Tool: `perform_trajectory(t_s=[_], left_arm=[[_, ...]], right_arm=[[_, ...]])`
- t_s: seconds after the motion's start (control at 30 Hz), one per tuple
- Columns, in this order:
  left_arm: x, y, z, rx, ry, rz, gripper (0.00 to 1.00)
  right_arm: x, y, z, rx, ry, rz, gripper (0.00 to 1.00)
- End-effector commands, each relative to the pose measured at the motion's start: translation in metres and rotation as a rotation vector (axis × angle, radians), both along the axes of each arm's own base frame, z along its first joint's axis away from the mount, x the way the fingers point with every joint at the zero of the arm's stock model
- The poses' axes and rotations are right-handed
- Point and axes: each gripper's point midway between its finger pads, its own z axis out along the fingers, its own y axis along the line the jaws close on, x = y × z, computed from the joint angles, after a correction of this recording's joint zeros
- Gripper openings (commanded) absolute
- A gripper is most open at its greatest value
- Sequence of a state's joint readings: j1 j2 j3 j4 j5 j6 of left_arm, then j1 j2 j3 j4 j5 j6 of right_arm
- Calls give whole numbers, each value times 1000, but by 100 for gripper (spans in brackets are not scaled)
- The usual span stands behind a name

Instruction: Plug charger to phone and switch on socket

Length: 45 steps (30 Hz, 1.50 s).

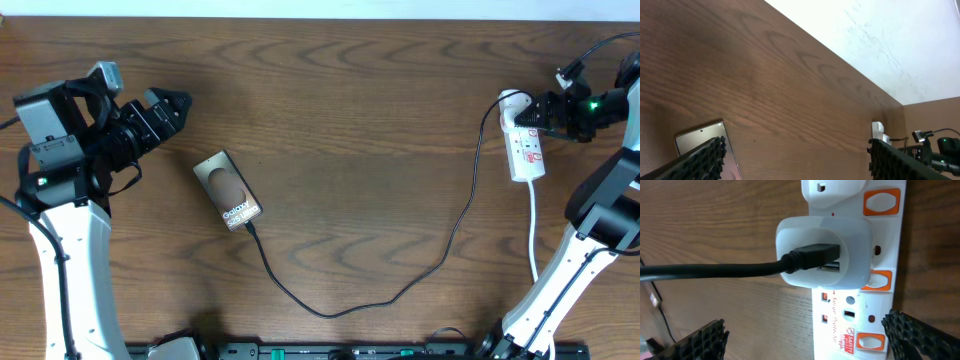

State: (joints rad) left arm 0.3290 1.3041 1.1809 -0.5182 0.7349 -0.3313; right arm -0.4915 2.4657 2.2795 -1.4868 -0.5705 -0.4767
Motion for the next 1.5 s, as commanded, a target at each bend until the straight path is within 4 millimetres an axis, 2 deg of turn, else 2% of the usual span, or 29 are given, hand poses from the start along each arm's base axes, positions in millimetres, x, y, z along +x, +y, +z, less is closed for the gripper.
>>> perform_trajectory(t_s=[0.0,0.4,0.63,0.8,1.13,1.47], left_arm=[[1,-1,3,12,-17,-21,89],[1,-1,3,12,-17,-21,89],[1,-1,3,12,-17,-21,89],[1,-1,3,11,-16,-21,89],[-1,-2,1,8,-7,-22,89],[-1,-2,1,8,-2,-21,89]], right_arm=[[2,11,-17,12,25,40,99],[10,30,-19,-3,18,89,99],[5,21,-25,-60,49,88,99],[7,5,-33,-154,73,64,99],[20,22,-23,-46,-2,54,99],[22,22,-23,-36,24,-4,99]])
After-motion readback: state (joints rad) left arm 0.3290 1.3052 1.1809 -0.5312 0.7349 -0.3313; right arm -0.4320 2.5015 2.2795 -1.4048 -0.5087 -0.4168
